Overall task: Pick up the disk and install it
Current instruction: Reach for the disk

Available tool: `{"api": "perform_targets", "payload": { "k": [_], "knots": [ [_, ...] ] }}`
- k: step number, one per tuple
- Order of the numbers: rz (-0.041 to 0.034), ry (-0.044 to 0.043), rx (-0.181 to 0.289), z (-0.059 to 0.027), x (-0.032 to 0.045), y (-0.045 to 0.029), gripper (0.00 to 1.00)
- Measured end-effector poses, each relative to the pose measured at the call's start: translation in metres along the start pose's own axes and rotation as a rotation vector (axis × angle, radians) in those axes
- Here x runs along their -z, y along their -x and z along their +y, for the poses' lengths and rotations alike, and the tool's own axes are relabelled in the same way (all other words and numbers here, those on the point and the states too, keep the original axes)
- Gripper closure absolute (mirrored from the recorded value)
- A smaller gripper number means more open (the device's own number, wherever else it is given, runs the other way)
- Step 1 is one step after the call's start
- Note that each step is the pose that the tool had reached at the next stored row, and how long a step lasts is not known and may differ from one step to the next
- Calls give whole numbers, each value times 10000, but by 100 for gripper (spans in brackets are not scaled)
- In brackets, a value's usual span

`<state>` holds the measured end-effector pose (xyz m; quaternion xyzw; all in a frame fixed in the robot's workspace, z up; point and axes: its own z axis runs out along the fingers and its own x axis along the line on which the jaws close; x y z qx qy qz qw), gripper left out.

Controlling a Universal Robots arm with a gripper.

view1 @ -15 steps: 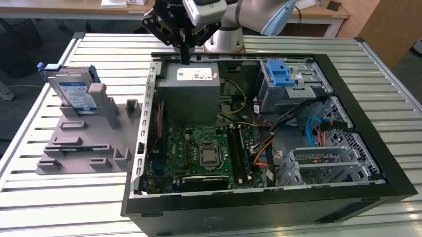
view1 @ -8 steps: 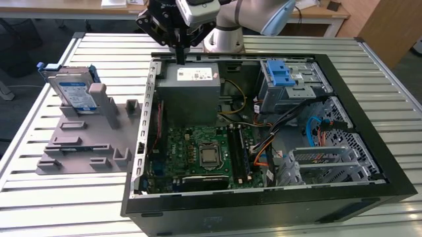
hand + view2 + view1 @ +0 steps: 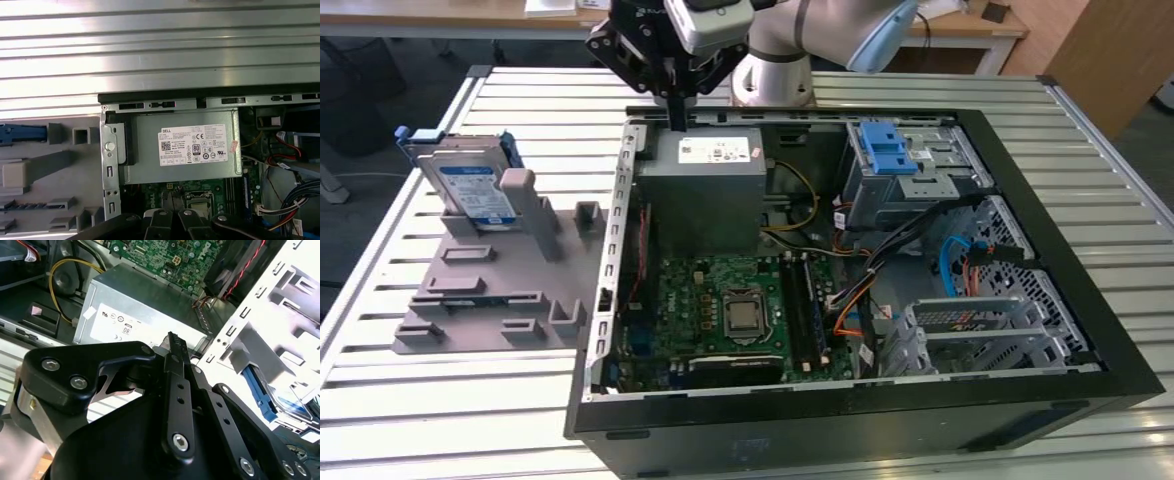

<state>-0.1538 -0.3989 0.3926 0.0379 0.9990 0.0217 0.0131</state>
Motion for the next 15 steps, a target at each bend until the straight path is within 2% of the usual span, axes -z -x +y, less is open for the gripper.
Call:
{"api": "perform_targets", "payload": {
  "k": [15],
  "knots": [
    [4,-1,0,-8,-1,-100,89]
  ]
}}
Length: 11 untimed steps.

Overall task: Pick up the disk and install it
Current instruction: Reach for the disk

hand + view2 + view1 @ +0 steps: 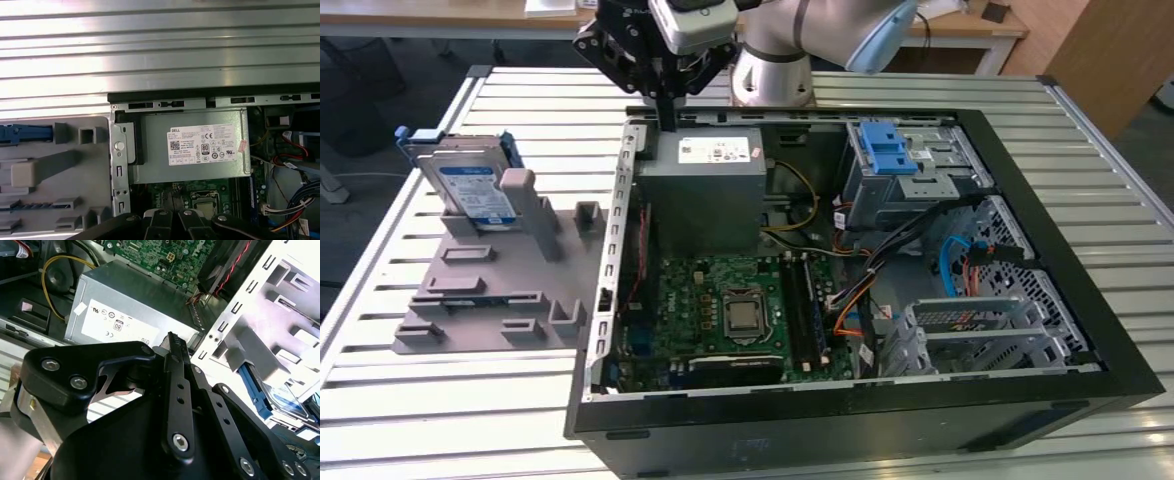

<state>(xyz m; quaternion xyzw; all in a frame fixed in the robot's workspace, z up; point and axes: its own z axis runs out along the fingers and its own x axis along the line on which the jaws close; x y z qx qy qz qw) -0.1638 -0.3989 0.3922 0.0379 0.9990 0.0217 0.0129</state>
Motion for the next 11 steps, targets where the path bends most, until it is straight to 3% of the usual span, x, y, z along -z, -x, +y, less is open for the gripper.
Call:
{"api": "perform_targets", "payload": {
  "k": [11],
  "knots": [
    [2,0,0,-6,-1,-73,89]
  ]
}}
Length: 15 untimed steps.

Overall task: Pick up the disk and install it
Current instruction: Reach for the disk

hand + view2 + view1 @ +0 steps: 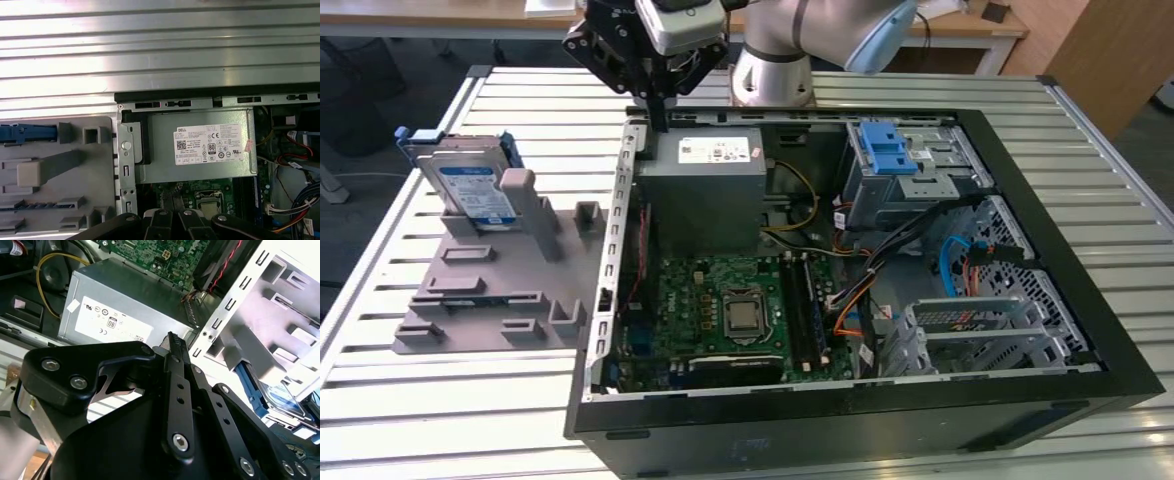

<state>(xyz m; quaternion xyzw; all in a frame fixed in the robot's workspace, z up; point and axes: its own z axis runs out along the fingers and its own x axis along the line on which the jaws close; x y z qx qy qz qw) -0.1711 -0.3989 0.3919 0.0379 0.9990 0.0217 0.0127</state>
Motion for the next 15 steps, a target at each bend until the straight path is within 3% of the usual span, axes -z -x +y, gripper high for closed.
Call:
{"api": "perform_targets", "payload": {
  "k": [15],
  "knots": [
    [1,0,0,-8,-2,-102,89]
  ]
}}
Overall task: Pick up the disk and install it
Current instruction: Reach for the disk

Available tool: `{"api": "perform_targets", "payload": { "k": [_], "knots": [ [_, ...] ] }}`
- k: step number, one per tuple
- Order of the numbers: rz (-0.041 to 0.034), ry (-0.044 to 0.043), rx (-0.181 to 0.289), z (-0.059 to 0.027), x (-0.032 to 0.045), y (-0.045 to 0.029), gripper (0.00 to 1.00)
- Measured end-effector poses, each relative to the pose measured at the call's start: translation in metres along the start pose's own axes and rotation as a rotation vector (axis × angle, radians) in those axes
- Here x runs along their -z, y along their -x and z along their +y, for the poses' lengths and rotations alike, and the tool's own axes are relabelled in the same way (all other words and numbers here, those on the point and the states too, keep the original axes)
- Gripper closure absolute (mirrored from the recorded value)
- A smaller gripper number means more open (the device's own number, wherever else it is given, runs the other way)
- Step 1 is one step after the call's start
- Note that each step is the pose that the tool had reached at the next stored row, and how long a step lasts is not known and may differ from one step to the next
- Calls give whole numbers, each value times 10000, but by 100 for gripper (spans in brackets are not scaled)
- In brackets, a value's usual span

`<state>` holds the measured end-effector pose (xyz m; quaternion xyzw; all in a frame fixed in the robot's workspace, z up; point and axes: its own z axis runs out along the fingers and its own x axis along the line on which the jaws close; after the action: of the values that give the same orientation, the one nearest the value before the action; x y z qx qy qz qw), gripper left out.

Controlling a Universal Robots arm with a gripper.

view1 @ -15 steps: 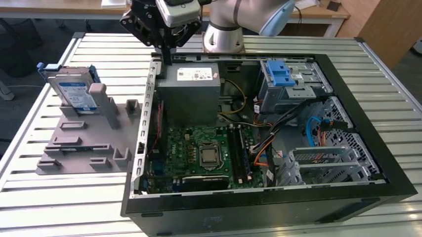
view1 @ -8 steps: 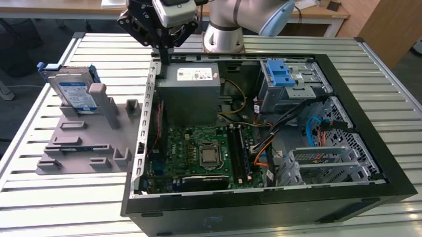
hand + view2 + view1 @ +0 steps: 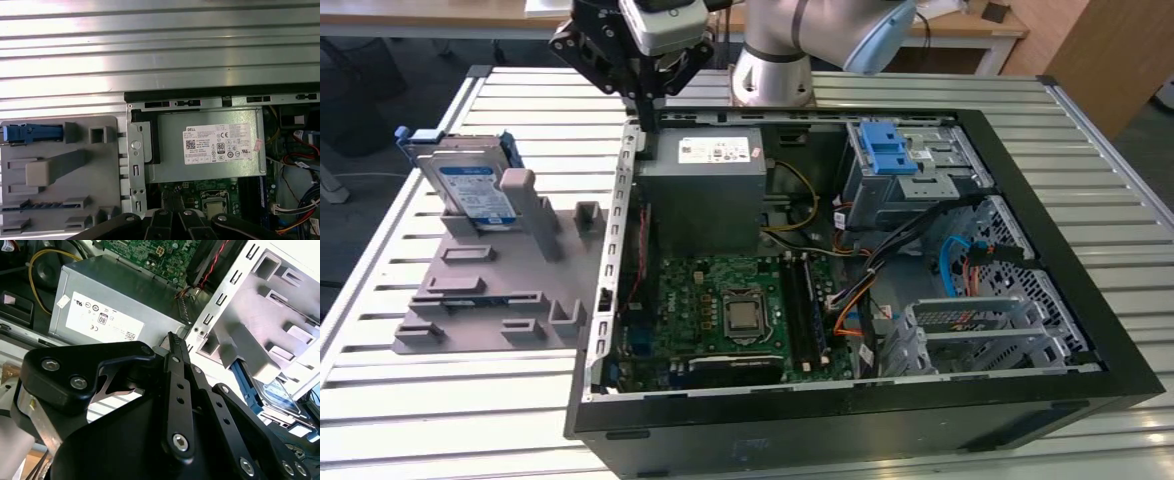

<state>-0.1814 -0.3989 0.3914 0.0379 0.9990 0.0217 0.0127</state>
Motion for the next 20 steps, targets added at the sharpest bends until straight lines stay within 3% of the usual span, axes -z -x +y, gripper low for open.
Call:
{"api": "perform_targets", "payload": {
  "k": [20],
  "knots": [
    [5,0,-1,-9,-3,-117,89]
  ]
}}
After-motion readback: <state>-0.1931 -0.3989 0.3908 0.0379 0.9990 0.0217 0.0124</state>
